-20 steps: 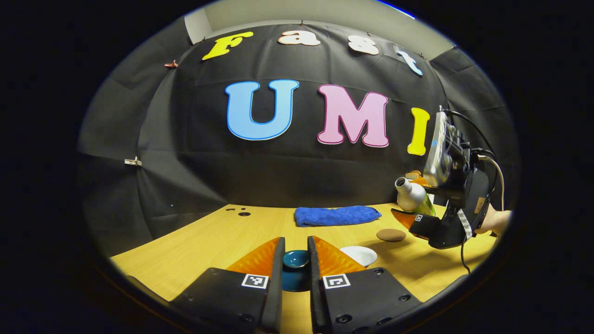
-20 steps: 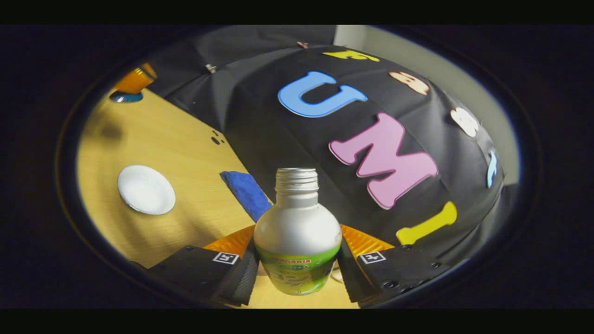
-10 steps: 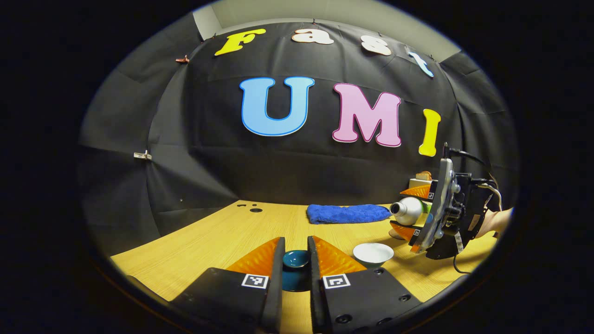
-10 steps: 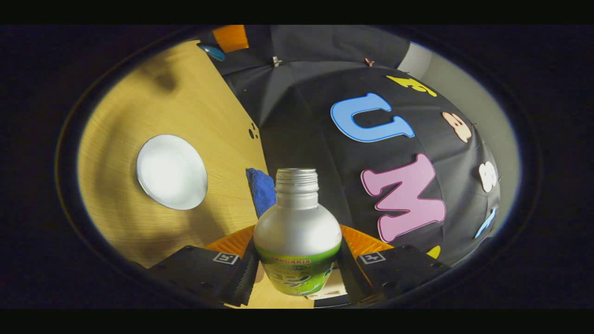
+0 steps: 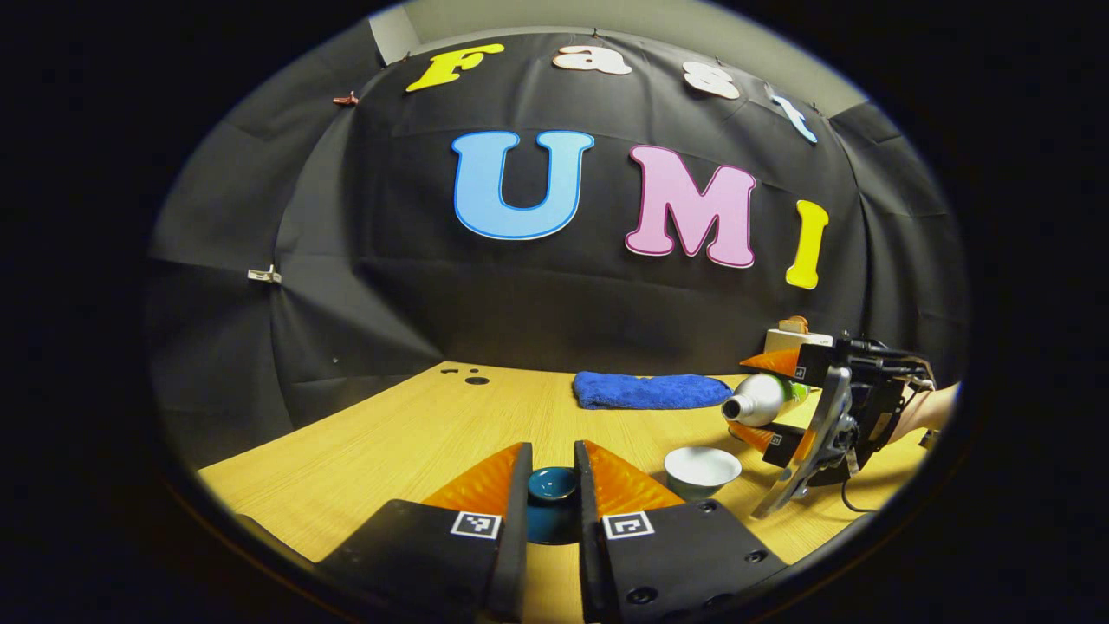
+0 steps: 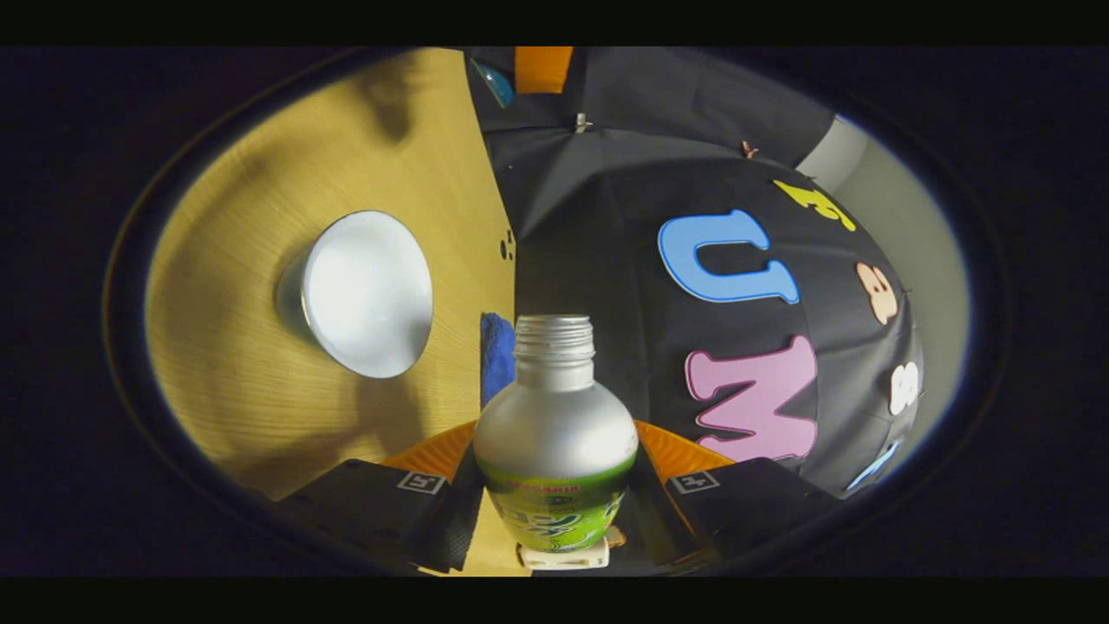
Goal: Open the teacup lid with one hand, grasp the water bottle and pour water into the teacup with the other hand; after pouring, place the water bottle on the coaster and then close the teacup lid.
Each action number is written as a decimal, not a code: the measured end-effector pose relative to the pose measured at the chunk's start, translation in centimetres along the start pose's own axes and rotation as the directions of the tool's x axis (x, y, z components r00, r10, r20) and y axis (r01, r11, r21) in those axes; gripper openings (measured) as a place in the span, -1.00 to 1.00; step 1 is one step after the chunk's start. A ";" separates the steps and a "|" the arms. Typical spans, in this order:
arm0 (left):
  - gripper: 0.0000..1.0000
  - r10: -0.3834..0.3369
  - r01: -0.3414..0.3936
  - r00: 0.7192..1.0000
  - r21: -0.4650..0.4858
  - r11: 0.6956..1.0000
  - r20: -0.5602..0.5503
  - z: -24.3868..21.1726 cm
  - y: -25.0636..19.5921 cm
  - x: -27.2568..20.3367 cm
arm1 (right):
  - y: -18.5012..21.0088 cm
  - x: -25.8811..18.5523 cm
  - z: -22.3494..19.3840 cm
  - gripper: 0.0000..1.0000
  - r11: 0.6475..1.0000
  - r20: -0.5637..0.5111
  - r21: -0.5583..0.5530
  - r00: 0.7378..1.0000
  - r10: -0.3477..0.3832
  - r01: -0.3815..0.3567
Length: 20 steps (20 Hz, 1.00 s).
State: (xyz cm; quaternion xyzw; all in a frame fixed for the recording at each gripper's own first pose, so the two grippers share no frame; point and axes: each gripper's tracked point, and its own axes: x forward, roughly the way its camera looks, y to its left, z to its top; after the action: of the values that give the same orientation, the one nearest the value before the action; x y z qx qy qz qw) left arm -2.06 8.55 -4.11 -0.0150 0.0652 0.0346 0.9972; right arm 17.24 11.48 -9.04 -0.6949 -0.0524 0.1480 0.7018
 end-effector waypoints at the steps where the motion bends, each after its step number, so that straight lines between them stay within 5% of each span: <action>1: -0.43 -0.001 0.001 1.000 -0.002 1.000 -0.003 0.0 0.0 0.0 | 0.1 -0.1 0.2 0.56 1.000 0.012 -0.025 1.000 -0.002 0.002; 9: -0.43 0.003 -0.003 1.000 0.001 1.000 -0.009 -0.1 0.3 -0.4 | 1.7 0.2 0.2 0.56 0.980 0.045 -0.198 0.999 0.016 -0.007; 20: -0.43 -0.007 0.007 1.000 0.003 1.000 -0.018 -0.5 0.1 -0.6 | 2.4 0.1 0.6 0.56 0.962 0.075 -0.272 0.997 0.021 0.000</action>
State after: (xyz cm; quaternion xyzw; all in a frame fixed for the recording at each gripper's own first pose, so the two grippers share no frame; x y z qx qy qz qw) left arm -2.77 8.58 -4.50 -0.0139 0.0741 0.0308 0.9967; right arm 16.88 12.05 -11.37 -0.7788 -0.0954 0.1699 0.5962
